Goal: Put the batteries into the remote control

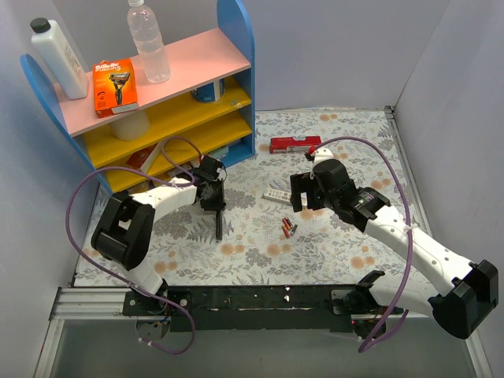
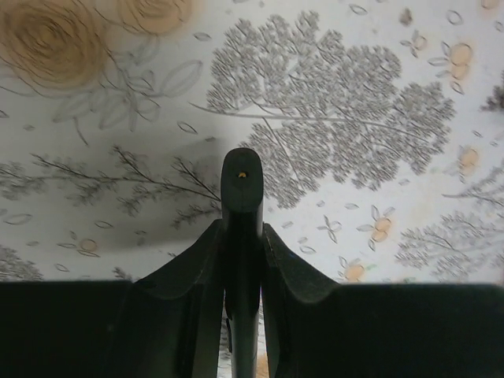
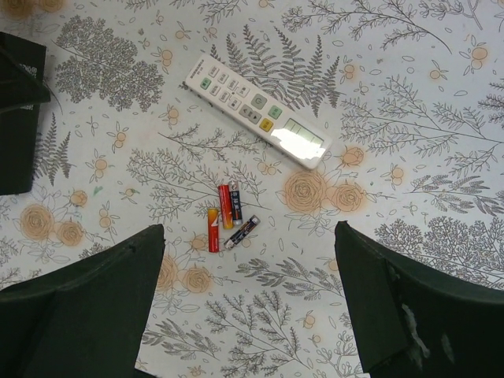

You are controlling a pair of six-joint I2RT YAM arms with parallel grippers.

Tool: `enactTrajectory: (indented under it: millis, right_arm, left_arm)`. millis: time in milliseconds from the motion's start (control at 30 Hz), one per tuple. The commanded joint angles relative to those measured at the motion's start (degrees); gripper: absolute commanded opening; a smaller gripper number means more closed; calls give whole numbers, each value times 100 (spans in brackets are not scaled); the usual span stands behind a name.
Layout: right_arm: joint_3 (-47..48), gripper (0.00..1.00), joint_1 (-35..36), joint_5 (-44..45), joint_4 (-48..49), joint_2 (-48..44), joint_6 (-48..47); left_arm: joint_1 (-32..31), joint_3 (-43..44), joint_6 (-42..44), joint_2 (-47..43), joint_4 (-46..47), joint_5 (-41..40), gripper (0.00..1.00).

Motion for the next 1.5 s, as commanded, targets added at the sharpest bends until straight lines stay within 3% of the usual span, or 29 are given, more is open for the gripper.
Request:
enactTrajectory:
  millis: [0, 200, 300, 433, 633, 1000, 1233, 1467]
  right_arm:
    - [-62, 95, -83, -88, 133, -119, 96]
    - [-62, 95, -153, -150, 124, -23, 105]
    - [-89, 95, -189, -150, 116, 21, 114]
    - [-80, 95, -241, -176, 116, 74, 140]
    - [-10, 95, -312, -202, 89, 162, 193]
    - [8, 96, -435, -220, 107, 197, 246]
    - [69, 96, -487, -79, 98, 154, 298]
    - [131, 98, -487, 289, 387, -250, 439]
  left_arm:
    - [41, 556, 596, 254, -797, -1162, 19]
    - [32, 1067, 886, 720, -1580, -2305, 21]
    - [-29, 1189, 921, 799, -1712, -2306, 30]
    - [-327, 1348, 825, 940, -1809, -2280, 54]
    - [-723, 1594, 588, 1028, -1879, -1937, 66]
    - [-873, 1323, 184, 185, -1397, -865, 82]
    - [-829, 848, -27, -623, -1071, -1005, 95]
    - [-172, 250, -492, -2046, -519, -575, 98]
